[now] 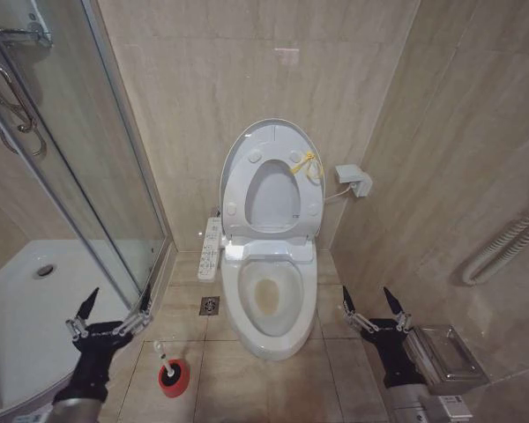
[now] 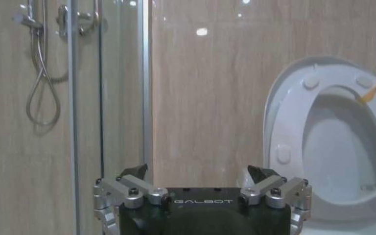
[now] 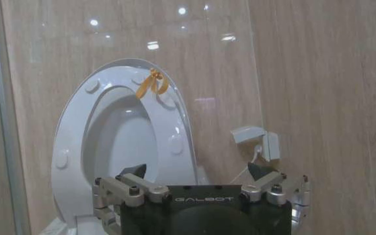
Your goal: Open the toilet lid, clean the toilet bowl with a toilet brush, close the toilet lid, and flush.
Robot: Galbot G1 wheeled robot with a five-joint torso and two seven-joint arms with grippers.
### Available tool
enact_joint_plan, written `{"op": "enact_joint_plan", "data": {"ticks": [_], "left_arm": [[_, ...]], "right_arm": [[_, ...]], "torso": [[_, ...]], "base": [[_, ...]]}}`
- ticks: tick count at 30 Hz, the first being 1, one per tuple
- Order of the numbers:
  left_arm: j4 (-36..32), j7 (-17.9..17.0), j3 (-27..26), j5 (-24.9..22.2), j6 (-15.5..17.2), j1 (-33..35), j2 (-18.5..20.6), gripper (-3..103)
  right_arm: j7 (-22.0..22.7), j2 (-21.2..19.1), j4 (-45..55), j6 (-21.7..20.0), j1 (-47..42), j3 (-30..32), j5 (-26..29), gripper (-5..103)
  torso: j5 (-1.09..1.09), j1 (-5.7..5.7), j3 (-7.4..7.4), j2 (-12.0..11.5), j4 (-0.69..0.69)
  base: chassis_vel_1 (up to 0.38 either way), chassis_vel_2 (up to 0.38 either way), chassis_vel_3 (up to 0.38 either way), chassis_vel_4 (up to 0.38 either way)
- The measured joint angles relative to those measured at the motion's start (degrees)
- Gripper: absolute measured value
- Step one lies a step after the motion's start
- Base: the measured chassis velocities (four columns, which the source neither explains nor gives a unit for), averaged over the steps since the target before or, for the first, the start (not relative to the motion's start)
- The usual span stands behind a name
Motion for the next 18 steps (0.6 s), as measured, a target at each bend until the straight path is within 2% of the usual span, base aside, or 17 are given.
{"op": "enact_joint_plan", "data": {"ticks": [6, 18], "left_arm": [[1.4, -0.6, 2.5, 1.4, 0.0, 0.6, 0.2, 100], [1.9, 1.0, 4.3, 4.5, -2.1, 0.6, 0.1, 100]], "right_arm": [[0.0, 0.0, 0.0, 0.0, 0.0, 0.0, 0.0, 100], [0.0, 0.0, 0.0, 0.0, 0.0, 0.0, 0.0, 100]], "torso": [[0.0, 0.0, 0.0, 0.0, 0.01], [0.0, 0.0, 0.0, 0.0, 0.01]], "base": [[0.0, 0.0, 0.0, 0.0], [0.0, 0.0, 0.0, 0.0]]}}
